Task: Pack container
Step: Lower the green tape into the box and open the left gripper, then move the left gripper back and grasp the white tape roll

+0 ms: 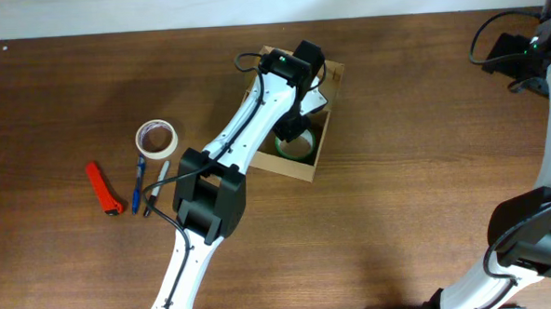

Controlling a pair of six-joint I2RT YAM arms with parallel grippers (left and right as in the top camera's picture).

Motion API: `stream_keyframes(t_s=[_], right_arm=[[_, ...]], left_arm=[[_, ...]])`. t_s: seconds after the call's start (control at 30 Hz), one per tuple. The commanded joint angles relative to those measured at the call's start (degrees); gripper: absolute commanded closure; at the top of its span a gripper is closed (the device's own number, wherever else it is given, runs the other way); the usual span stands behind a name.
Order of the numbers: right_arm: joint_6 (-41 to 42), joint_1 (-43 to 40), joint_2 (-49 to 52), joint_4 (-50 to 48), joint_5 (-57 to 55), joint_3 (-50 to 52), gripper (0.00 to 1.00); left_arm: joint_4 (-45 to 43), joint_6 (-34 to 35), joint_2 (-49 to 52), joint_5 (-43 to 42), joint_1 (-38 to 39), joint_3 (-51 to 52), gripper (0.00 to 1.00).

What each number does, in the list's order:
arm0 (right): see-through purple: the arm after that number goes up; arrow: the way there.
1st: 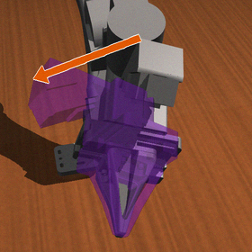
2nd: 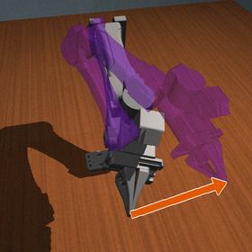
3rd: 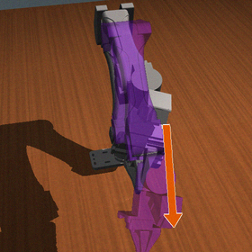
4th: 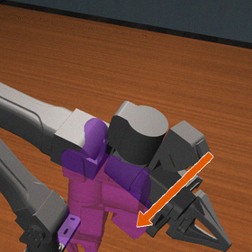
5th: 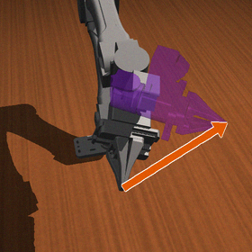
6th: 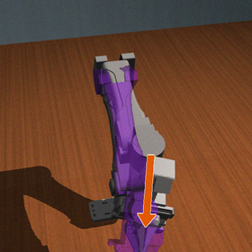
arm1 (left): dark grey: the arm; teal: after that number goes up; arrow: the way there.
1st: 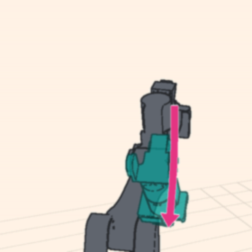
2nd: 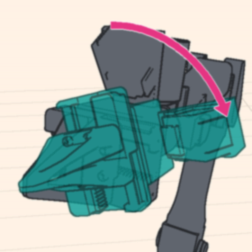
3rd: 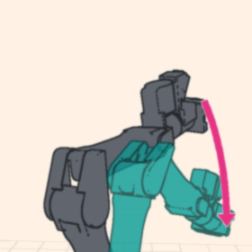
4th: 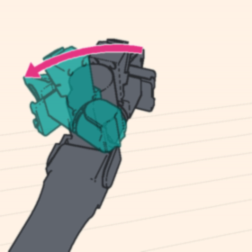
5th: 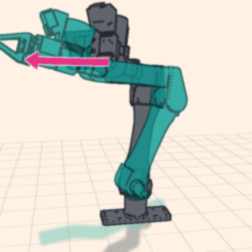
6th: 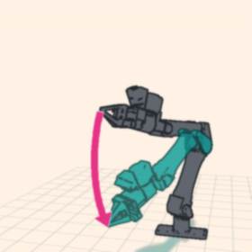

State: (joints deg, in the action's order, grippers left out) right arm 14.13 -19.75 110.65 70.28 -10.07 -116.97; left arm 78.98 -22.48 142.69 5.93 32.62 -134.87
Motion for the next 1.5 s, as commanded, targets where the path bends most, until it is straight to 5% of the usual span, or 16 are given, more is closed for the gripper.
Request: stream_keyframes(t_s=[0.0, 0.4, 0.67, 0.93, 1.47], right_arm=[[-0.2, -0.2, -0.4, 0.0, -0.5, -1.0, 0.01], [-0.2, -0.2, -0.4, 0.0, -0.5, -1.0, 0.01], [-0.2, -0.2, -0.4, 0.0, -0.5, -1.0, 0.01], [-0.2, -0.2, -0.4, 0.0, -0.5, -1.0, 0.01], [-0.2, -0.2, -0.4, 0.0, -0.5, -1.0, 0.01]], left_arm=[[0.5, 2.0, -8.5, 5.4, 0.0, -0.1, 0.72], [0.5, 7.7, -36.9, 12.3, -7.8, 1.3, 0.56], [-9.9, 6.6, -50.9, -0.6, -29.4, 26.6, 0.26], [-17.4, 5.3, -47.1, -1.2, -38.3, 41.3, 0.25], [-18.2, 5.7, -28.1, -6.2, -40.6, 41.4, 0.28]])
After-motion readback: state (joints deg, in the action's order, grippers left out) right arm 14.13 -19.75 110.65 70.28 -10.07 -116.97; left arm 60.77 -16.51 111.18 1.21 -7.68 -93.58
